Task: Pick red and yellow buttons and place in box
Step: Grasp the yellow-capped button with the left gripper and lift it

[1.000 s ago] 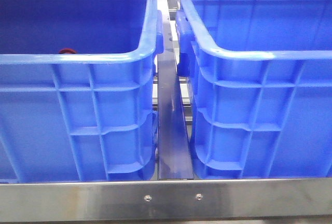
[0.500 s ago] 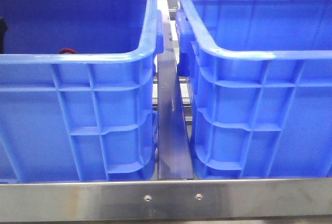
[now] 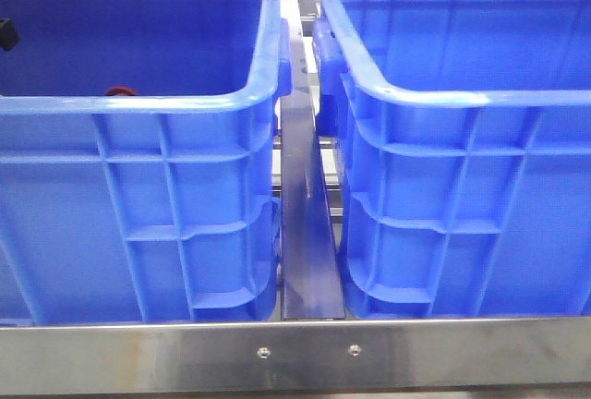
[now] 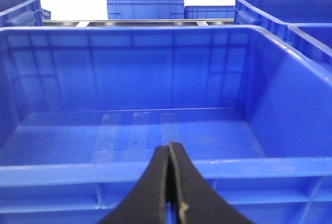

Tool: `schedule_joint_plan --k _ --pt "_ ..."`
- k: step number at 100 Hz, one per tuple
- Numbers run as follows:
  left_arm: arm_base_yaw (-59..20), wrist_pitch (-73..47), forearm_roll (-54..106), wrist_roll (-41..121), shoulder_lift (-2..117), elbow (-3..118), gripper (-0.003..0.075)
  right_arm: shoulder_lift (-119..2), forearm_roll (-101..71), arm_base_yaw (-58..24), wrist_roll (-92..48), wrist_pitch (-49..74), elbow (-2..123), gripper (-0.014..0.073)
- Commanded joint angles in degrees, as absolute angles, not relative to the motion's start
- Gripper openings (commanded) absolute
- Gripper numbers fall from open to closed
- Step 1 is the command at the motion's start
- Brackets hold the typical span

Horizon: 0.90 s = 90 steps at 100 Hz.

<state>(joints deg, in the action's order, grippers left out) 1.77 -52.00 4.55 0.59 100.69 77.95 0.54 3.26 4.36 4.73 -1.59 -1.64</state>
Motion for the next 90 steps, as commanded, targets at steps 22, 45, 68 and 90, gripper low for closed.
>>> schedule_joint_plan --k 22,45,68,90 --pt "1.7 -48.4 4.5 0.4 93.8 79.0 0.0008 1.7 4.0 4.5 4.5 -5.8 -1.9 -0.0091" --pt "1.7 -40.7 5.2 0.5 83.0 71.9 0.0008 1.7 4.0 4.5 4.5 -5.8 -1.9 -0.0091" --pt "1.7 -35.6 14.9 7.5 71.7 62.5 0.0008 1.7 4.0 4.5 4.5 -5.8 -1.9 -0.0091" --pt "-0.5 -34.9 23.5 15.1 64.7 58.1 0.0008 1.7 4.0 4.5 4.5 -5.8 -1.9 -0.0091"
